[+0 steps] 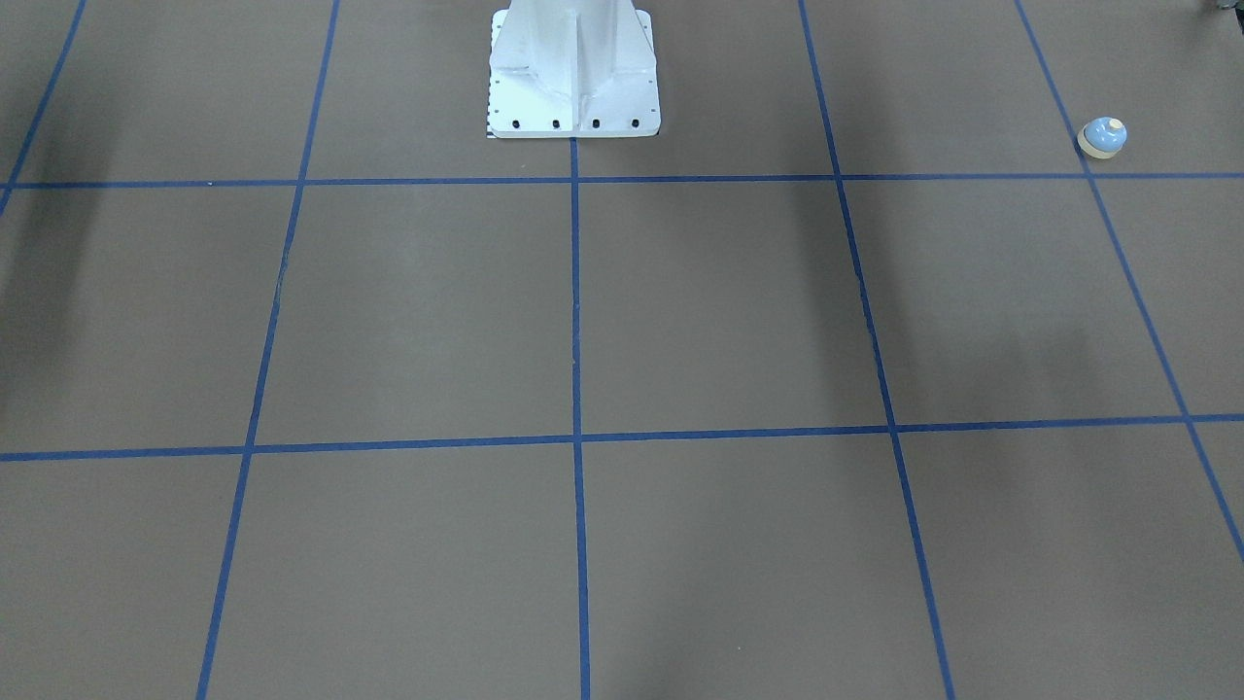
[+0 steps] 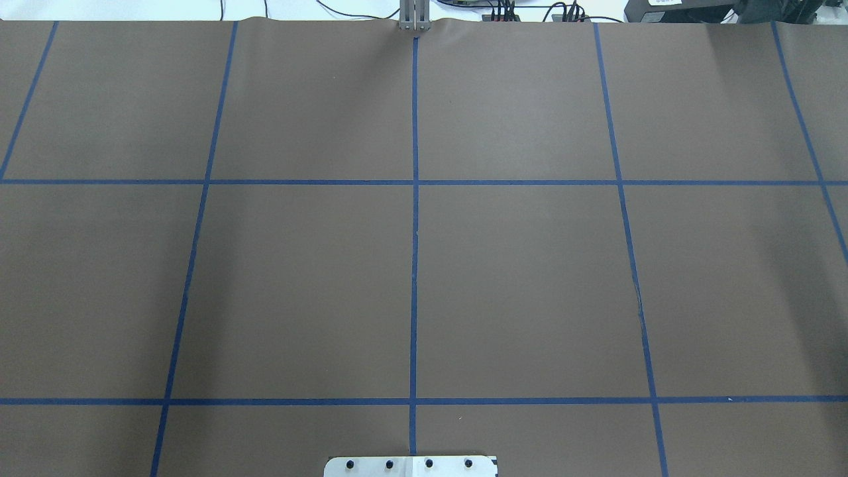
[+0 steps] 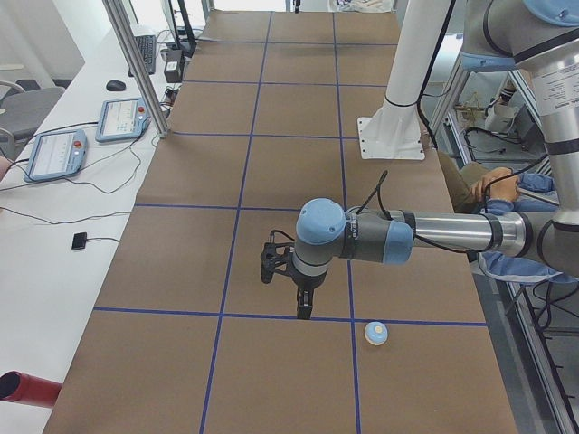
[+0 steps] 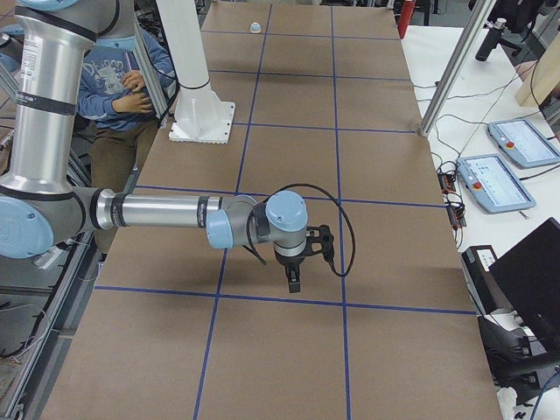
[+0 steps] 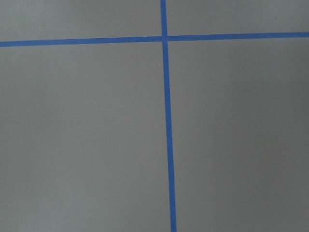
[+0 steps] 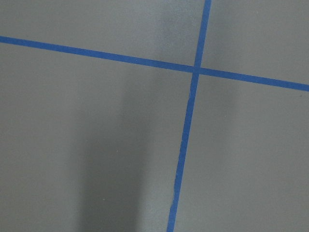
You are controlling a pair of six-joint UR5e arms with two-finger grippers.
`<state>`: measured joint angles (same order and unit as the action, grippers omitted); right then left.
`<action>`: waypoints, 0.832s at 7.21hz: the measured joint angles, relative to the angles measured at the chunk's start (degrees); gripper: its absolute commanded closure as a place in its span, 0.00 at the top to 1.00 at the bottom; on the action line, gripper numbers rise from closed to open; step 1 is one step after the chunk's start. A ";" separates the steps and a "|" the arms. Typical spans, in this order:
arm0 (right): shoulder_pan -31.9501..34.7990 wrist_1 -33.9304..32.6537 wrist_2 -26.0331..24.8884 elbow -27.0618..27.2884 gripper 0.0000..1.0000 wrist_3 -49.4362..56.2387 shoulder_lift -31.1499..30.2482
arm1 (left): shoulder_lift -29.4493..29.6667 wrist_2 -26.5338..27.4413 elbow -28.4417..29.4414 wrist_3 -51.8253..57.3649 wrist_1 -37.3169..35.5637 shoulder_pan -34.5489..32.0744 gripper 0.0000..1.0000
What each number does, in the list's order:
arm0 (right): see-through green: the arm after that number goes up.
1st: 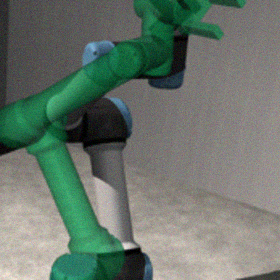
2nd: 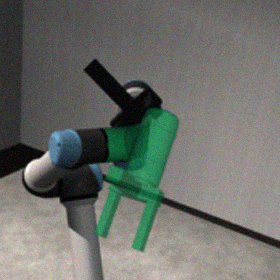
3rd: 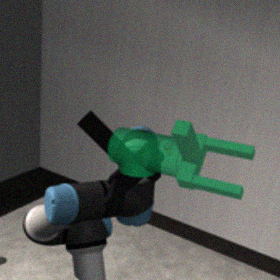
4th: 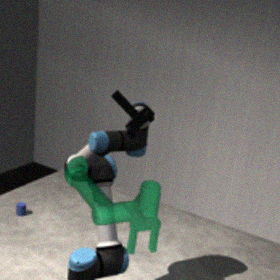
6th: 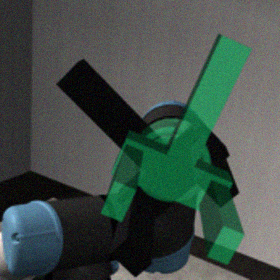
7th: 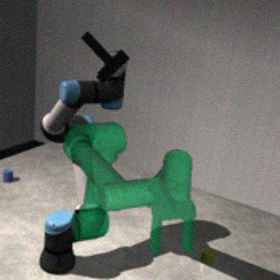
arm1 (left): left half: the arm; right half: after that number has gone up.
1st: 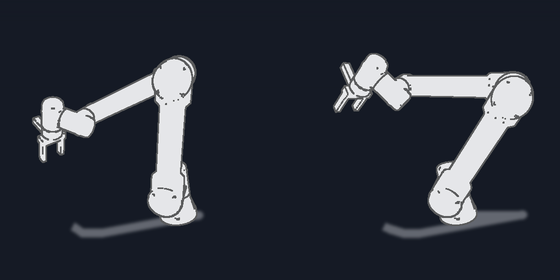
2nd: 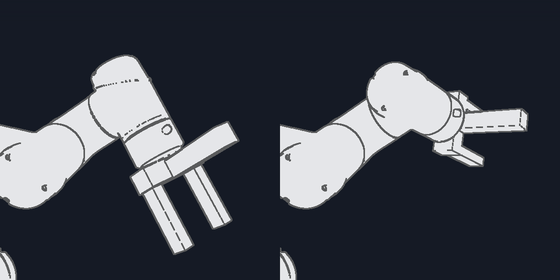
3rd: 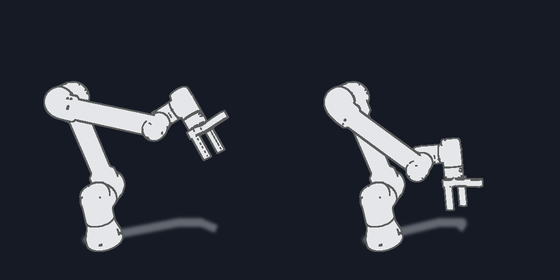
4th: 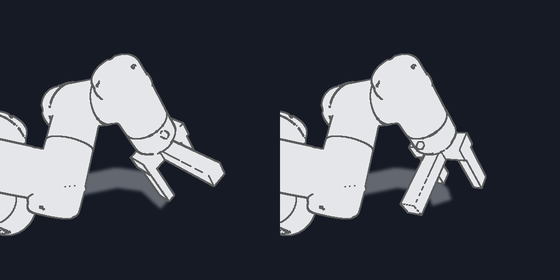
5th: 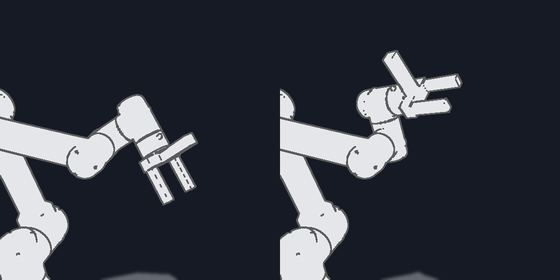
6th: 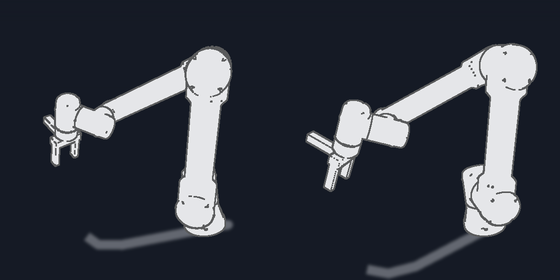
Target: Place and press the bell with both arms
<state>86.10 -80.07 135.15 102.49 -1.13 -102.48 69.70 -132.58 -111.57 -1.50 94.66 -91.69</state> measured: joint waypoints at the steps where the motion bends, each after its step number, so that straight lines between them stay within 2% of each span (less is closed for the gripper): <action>1: 0.02 0.02 0.09 0.06 1.00 -0.01 -0.11 | 0.00 0.33 0.09 0.05 -0.02 0.02 1.00; 6: -0.01 0.09 0.31 0.16 1.00 0.16 0.00 | -2.18 -0.37 -0.48 -0.47 0.82 0.06 1.00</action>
<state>86.08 -79.98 135.46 102.65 -0.97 -102.48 67.53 -132.95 -112.05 -1.96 95.48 -91.63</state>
